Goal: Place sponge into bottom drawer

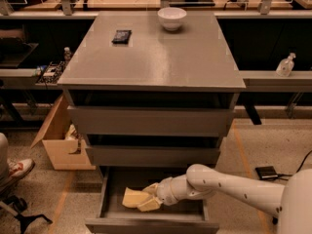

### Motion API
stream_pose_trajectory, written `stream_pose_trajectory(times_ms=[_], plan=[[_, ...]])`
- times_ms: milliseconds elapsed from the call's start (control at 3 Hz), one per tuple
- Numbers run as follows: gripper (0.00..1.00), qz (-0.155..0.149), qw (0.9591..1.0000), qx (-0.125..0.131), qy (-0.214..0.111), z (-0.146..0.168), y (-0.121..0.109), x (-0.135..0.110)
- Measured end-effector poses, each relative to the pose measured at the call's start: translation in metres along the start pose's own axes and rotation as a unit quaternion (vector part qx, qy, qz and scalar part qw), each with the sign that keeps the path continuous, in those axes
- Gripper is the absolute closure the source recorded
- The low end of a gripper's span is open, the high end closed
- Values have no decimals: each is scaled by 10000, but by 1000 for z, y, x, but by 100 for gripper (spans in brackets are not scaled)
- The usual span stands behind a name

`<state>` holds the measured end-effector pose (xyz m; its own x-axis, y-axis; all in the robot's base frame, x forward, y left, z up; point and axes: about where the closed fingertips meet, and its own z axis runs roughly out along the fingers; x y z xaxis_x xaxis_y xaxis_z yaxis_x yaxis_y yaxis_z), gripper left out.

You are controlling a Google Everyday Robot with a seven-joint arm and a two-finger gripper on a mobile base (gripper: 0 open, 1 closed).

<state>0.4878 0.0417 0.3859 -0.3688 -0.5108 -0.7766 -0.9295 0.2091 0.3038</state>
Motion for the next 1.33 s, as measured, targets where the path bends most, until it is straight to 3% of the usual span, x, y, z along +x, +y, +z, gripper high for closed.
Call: stream_pose_trajectory(times_ms=[667,1333], plan=[[100,340,9981,504,22,34,-66,63],[100,635,9922,1019,-342,90,-121,100]])
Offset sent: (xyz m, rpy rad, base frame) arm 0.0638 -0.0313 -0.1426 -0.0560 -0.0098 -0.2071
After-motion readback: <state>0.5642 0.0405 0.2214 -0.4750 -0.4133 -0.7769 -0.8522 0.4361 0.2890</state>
